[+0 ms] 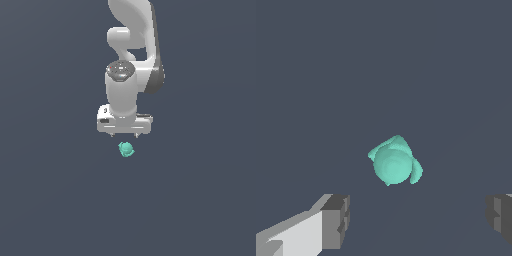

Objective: Pick up the object and move it to a goal position.

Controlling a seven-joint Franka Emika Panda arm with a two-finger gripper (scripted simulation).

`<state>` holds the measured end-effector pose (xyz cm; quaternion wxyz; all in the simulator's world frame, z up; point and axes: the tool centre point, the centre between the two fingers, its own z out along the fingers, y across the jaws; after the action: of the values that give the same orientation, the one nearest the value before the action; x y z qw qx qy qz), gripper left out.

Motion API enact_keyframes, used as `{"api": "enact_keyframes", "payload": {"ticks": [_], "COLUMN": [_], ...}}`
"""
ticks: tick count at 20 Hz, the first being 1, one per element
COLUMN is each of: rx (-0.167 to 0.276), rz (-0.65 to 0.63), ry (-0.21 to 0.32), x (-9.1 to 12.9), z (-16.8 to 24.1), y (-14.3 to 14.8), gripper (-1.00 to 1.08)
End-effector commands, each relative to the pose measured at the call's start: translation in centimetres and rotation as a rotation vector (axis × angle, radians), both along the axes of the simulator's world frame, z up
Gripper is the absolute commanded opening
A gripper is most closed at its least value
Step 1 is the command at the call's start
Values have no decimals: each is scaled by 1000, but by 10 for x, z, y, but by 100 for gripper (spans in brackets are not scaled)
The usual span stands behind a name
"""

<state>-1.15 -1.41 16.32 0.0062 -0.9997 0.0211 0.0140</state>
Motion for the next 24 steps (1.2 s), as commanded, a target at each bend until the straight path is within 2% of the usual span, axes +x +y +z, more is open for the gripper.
{"api": "enact_keyframes", "payload": {"ticks": [1, 13, 24], "rx": [0, -5, -7], "rz": [0, -58, 48], "ry": [0, 36, 24], "x": [0, -12, -10], "z": [0, 0, -13], "y": [0, -23, -18], "gripper": [100, 100, 100]}}
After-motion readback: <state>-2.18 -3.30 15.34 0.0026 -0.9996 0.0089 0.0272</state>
